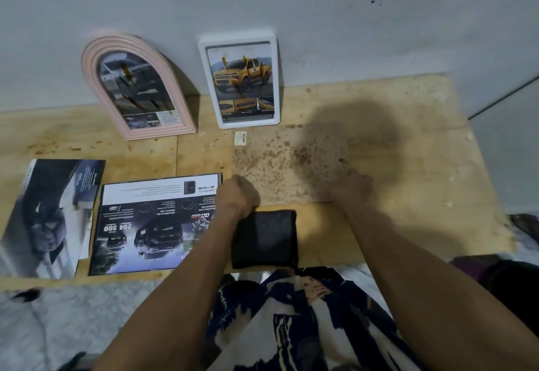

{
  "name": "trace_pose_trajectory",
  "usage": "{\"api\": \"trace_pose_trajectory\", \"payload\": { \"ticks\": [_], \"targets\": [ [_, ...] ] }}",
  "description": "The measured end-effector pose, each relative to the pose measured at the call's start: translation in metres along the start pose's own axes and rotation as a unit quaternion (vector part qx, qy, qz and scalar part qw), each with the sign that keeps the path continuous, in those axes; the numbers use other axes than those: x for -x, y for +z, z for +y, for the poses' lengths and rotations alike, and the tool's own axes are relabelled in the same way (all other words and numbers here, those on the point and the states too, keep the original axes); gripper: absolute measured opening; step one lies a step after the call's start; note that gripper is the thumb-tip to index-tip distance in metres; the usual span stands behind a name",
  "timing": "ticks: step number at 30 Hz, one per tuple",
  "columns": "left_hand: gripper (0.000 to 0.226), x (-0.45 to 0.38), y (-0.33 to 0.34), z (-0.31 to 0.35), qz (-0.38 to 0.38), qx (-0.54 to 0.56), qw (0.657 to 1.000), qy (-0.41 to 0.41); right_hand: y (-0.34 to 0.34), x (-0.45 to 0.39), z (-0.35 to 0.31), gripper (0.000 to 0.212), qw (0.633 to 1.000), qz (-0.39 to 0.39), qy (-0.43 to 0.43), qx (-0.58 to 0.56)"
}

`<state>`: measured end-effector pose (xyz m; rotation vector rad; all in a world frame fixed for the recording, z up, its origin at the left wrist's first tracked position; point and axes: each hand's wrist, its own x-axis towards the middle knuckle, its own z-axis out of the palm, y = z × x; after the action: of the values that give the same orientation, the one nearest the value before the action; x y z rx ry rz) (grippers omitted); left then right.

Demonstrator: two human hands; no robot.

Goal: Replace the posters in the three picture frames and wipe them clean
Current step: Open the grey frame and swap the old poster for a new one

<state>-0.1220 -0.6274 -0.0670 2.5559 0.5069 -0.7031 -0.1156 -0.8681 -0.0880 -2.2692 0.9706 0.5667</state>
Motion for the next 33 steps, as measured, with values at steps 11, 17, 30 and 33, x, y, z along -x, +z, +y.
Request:
{"api": "trace_pose_trajectory", "payload": {
  "ticks": [11,17,30,33],
  "targets": [
    [0.036,0.017,0.000,-0.015,0.025,0.022,0.999,0.010,0.012,0.036,0.009,0.024,0.988,-0.012,-0.142,-0.064],
    [0.058,0.040,0.015,-0.039,-0.004,-0.028,0.999,-0.016,0.051,0.073,0.018,0.050,0.968,-0.145,-0.197,0.056],
    [0.044,0.054,0.021,-0.054,0.007,0.010,0.999,0.041,0.073,0.098,0.020,0.035,0.969,-0.096,-0.212,0.086],
    [0.033,0.056,0.017,-0.069,0.017,0.042,0.998,0.041,0.080,0.113,0.011,0.041,0.950,-0.019,-0.270,0.155]
  ]
}}
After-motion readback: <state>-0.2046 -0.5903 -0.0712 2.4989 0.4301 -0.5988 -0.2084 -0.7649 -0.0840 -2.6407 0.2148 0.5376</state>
